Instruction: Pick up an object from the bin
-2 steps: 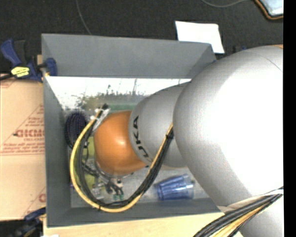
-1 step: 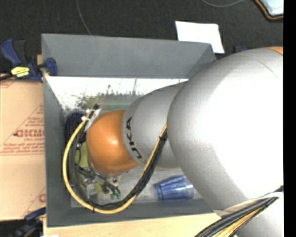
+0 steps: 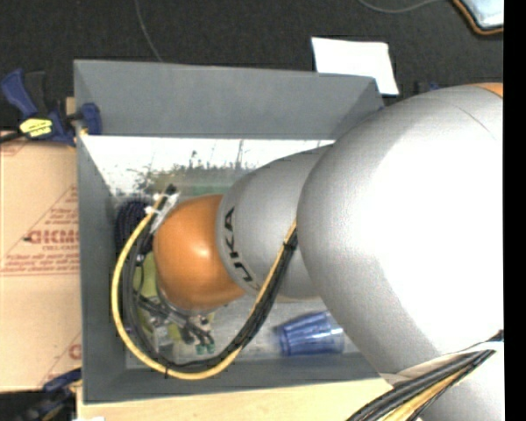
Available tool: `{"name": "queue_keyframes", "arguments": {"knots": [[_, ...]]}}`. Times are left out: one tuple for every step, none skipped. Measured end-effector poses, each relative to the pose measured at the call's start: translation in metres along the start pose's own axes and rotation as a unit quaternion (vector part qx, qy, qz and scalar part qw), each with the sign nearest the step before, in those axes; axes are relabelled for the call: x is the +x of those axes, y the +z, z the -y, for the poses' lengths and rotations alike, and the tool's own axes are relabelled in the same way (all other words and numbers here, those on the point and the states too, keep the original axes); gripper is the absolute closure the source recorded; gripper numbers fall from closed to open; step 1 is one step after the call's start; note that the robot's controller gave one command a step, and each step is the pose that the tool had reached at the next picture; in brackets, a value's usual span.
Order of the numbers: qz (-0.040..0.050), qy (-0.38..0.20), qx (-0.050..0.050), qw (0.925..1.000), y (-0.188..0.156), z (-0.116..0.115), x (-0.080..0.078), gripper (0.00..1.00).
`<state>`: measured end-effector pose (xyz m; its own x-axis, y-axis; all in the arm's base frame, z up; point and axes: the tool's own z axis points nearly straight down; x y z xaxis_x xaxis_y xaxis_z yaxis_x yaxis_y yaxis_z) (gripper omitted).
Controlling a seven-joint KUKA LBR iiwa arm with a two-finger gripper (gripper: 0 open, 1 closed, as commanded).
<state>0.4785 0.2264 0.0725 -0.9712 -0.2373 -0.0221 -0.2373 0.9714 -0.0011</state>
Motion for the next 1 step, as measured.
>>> {"name": "queue_keyframes", "arguments": {"knots": [[-0.0019,0.002,0.001,1.0,-0.036,0.0011,0.0005,1.0]]}}
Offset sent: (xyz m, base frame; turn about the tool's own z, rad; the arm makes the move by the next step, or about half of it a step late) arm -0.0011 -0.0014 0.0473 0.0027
